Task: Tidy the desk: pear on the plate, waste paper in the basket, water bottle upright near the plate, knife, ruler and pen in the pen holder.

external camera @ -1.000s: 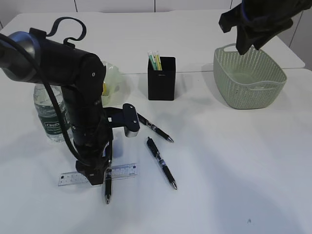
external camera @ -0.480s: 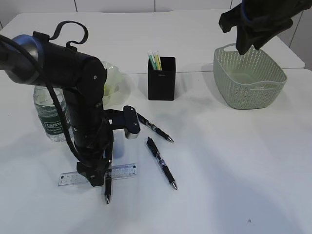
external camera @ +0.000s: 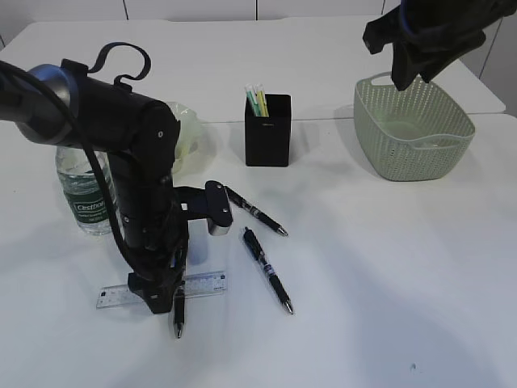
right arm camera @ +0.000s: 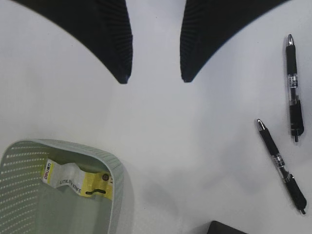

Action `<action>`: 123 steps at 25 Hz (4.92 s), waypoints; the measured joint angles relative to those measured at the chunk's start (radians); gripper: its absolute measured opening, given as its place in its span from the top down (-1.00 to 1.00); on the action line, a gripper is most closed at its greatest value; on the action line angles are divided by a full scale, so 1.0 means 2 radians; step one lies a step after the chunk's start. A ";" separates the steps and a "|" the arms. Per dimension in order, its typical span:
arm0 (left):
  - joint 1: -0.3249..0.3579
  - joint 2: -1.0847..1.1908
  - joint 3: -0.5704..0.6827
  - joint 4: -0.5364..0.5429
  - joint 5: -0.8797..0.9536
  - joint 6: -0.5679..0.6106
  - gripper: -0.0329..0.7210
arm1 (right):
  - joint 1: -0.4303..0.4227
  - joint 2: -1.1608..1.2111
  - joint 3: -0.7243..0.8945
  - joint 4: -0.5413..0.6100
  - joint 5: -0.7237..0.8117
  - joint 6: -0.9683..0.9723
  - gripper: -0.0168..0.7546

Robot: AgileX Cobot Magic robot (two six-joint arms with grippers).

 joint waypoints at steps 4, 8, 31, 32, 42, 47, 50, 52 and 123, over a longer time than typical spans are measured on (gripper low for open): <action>0.000 0.001 0.000 0.000 0.000 0.000 -0.48 | 0.000 0.000 0.000 0.000 0.000 0.000 0.23; 0.000 0.004 -0.003 0.000 0.000 0.000 -0.48 | 0.000 0.000 0.000 0.000 0.000 0.000 0.23; 0.000 0.006 -0.003 0.007 0.001 0.000 0.20 | 0.000 0.000 0.000 0.000 0.000 0.000 0.23; 0.000 0.006 -0.003 0.007 0.001 0.000 0.20 | 0.000 0.000 0.000 0.000 0.000 0.000 0.23; 0.000 0.006 -0.003 0.007 0.005 -0.008 0.21 | 0.000 0.000 0.000 0.000 0.000 0.000 0.23; 0.000 0.006 -0.003 0.007 0.008 -0.011 0.22 | 0.000 0.000 0.000 0.000 0.000 0.000 0.23; 0.000 0.006 -0.003 0.007 0.014 -0.012 0.22 | 0.000 0.000 0.000 0.000 0.000 0.000 0.23; 0.000 0.006 -0.003 0.007 0.017 -0.014 0.22 | 0.000 0.000 0.000 0.000 0.000 0.000 0.23; 0.000 0.006 -0.197 -0.068 -0.368 -0.238 0.21 | -0.001 0.000 -0.054 -0.010 0.004 0.004 0.32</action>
